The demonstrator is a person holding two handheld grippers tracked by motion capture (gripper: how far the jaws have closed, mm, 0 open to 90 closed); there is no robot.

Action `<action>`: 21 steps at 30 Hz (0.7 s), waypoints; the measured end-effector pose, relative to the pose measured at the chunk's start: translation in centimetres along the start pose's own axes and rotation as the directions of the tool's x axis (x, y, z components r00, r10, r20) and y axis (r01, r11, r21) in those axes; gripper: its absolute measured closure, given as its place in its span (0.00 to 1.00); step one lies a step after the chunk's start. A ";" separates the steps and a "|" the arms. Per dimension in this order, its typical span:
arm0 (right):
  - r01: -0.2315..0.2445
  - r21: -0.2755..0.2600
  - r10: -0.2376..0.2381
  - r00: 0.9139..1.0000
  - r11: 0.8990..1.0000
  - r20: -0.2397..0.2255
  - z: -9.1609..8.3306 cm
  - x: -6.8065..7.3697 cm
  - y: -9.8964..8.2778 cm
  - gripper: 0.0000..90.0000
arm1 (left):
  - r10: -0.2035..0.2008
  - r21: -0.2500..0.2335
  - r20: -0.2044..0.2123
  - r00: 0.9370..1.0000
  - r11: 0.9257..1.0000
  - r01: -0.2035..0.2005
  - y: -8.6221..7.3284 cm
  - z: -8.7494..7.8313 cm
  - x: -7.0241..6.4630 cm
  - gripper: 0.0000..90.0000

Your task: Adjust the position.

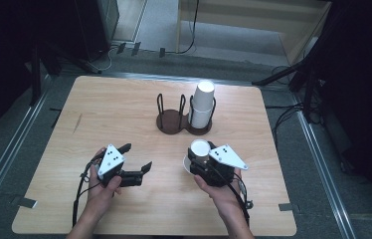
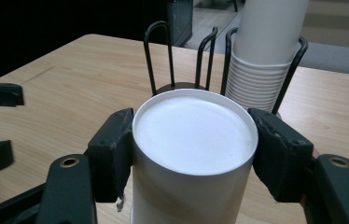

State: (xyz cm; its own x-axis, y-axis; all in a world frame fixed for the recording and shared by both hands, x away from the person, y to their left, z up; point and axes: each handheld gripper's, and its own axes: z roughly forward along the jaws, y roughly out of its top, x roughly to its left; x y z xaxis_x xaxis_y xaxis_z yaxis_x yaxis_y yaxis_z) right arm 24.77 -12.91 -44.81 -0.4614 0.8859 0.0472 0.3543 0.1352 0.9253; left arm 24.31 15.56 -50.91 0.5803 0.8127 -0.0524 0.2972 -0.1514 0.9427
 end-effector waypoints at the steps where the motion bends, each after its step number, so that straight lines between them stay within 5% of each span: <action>1: -0.004 -0.001 0.004 1.000 1.000 -0.007 0.0 0.1 0.0 0.39 | 0.006 0.006 -0.008 1.000 1.000 -0.006 -0.1 0.2 -0.2 0.10; 12: -0.004 0.005 0.005 0.997 1.000 -0.072 0.1 2.3 -0.3 0.39 | 0.048 0.040 0.142 0.989 0.998 -0.054 -0.7 1.6 -3.3 0.10; 21: 0.007 0.007 -0.006 0.994 1.000 -0.106 -0.1 3.6 -0.4 0.39 | 0.111 0.049 0.184 0.977 0.991 -0.122 -1.0 2.2 -5.0 0.10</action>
State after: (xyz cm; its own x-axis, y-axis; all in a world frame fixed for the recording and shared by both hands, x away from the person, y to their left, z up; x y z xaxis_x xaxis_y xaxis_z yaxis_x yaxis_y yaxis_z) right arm 22.95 -9.84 -44.98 -0.5474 0.8329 0.0811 0.3564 0.1443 0.9231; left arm 22.77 10.35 -52.36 0.7390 0.6737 -0.0070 0.2611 -0.2767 0.9248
